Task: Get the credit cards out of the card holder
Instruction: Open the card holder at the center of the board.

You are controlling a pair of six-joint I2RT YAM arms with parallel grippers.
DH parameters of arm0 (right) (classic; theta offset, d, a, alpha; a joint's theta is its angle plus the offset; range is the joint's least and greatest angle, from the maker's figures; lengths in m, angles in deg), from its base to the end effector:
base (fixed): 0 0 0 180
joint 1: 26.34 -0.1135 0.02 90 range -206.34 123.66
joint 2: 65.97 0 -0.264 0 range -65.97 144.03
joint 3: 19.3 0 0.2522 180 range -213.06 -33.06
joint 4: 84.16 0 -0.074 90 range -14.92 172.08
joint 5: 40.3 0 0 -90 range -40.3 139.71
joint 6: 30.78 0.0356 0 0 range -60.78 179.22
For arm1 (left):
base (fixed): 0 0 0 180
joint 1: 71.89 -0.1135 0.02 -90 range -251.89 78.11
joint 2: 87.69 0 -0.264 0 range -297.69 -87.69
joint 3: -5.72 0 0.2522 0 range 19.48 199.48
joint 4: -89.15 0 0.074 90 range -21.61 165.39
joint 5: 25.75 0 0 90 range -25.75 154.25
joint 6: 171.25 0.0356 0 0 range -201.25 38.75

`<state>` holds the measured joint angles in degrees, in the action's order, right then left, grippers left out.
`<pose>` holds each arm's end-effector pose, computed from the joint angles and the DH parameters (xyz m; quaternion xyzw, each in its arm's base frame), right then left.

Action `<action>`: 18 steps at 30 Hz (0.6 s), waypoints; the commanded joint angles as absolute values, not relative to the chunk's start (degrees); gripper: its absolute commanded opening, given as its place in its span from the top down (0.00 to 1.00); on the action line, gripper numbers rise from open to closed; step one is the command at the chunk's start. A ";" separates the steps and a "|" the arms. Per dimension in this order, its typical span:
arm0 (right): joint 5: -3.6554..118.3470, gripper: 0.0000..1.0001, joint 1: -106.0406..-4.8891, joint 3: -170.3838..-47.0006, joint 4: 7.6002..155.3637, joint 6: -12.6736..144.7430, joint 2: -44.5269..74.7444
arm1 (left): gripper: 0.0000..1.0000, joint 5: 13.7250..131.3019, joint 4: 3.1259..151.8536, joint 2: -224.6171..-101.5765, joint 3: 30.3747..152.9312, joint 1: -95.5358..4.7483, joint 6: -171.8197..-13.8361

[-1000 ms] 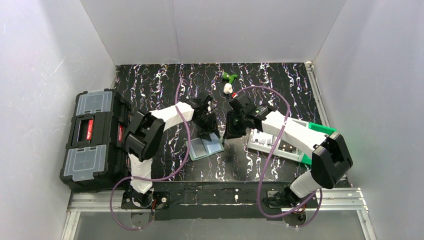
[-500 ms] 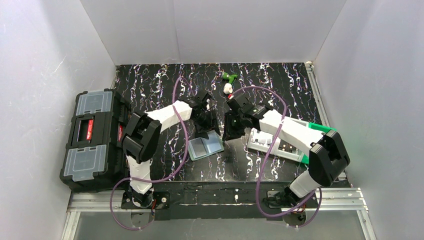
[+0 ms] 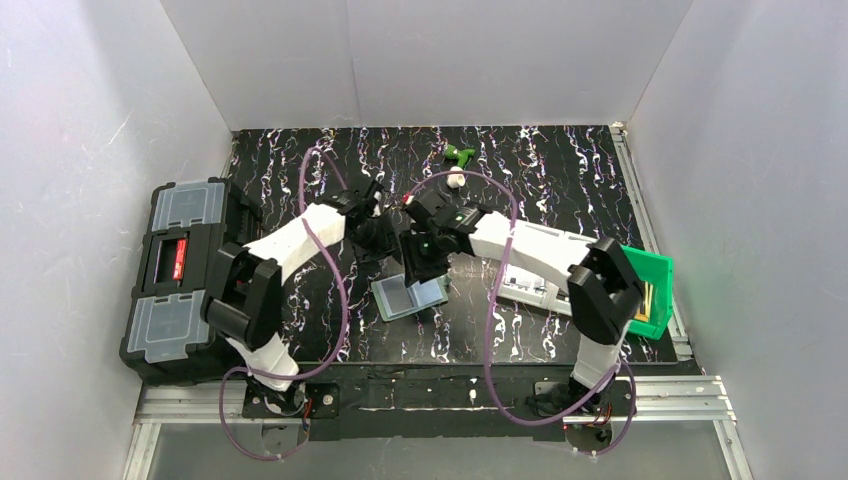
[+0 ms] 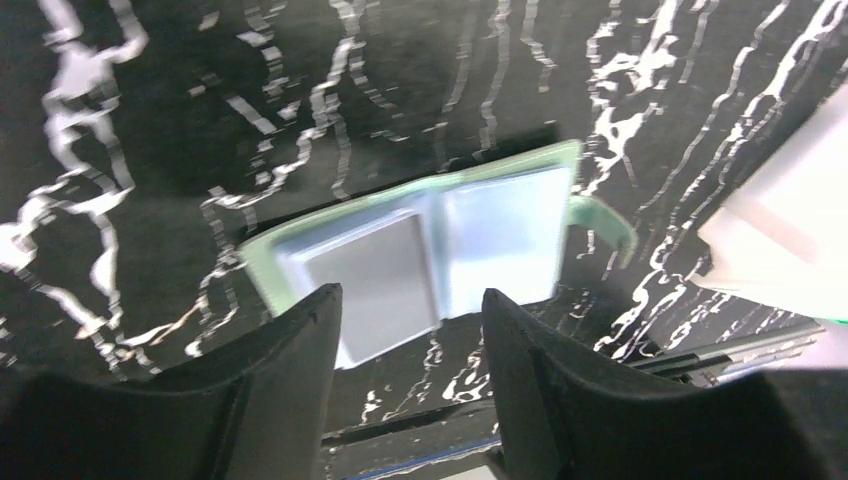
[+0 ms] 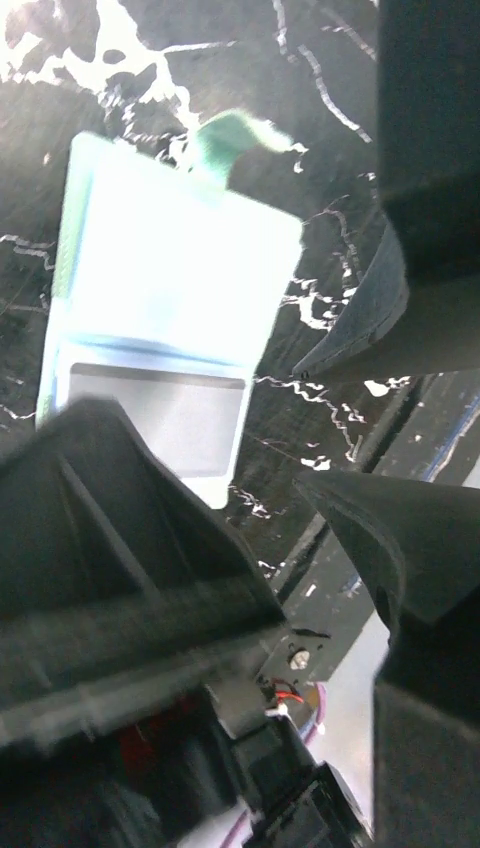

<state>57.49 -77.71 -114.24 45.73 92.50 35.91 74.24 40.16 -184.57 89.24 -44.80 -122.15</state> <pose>0.2360 0.3031 0.2497 -0.1694 0.9418 0.2387 0.1653 0.3067 -0.1638 0.2207 -0.0956 0.9628 -0.2032 0.1501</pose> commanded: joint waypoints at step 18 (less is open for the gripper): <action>48.02 0.29 -84.09 -130.54 36.00 88.04 53.74 | 0.60 75.09 38.23 -168.18 71.06 -56.24 -119.33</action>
<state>50.35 -83.26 -127.27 38.01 88.78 53.38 73.76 38.55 -170.19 71.81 -55.78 -120.46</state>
